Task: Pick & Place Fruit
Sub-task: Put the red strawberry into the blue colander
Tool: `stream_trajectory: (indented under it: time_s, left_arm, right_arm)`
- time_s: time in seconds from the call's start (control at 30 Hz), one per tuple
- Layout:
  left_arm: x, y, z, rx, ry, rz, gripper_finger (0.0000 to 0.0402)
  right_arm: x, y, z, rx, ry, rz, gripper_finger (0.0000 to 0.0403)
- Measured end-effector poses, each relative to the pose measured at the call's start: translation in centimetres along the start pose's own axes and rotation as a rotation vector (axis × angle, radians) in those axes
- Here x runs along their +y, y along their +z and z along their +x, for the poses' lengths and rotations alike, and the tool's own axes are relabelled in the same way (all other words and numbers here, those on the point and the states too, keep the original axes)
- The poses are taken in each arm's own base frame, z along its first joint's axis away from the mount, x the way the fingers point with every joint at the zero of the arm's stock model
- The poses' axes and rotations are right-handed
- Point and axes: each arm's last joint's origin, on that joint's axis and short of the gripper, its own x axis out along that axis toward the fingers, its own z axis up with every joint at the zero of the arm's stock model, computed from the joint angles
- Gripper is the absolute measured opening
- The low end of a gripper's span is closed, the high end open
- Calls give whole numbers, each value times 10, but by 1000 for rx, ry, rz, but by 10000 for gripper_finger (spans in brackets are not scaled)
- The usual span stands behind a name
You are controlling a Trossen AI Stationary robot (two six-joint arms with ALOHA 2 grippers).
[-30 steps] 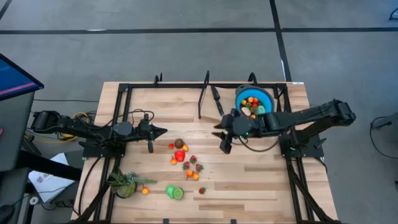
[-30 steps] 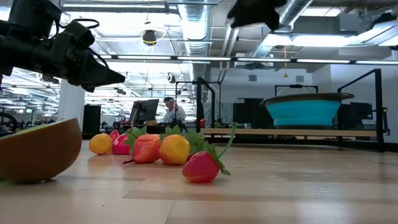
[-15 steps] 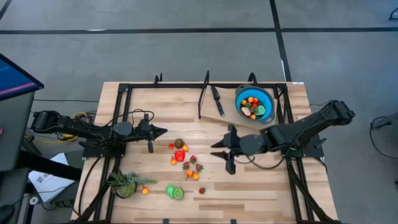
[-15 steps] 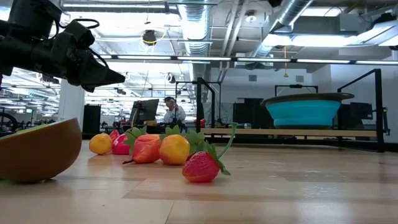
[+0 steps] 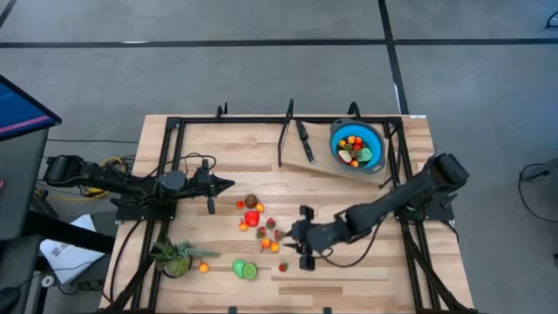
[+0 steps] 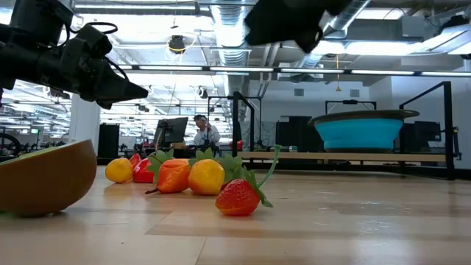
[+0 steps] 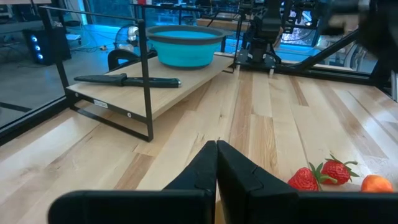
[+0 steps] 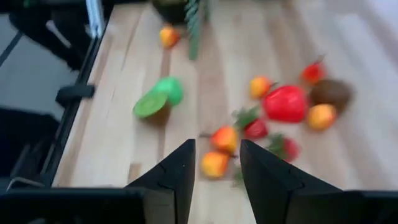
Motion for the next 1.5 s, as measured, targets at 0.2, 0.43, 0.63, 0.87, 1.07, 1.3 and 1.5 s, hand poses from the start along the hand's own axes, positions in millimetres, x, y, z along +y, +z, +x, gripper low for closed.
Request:
stream_trajectory:
  time_s: [0.2,0.43,0.63,0.87,1.07,1.3,1.5]
  left_arm:
    - [0,0,0,2,0,1,1]
    - [0,-1,0,5,1,2,1]
    - [0,-1,0,6,0,2,1]
    - [0,-1,0,6,1,2,1]
    - [0,-1,0,6,0,2,1]
    - [0,-1,0,6,0,2,1]
    - [0,-1,0,6,0,2,1]
  right_arm:
    - [8,-25,31,119,79,86,120]
    - [9,-48,56,262,167,218,118]
    - [14,-58,63,316,212,245,117]
    - [14,-58,63,312,212,245,117]
    - [12,-57,64,309,205,249,117]
    - [7,-63,72,330,184,252,117]
    - [7,-68,75,344,176,249,116]
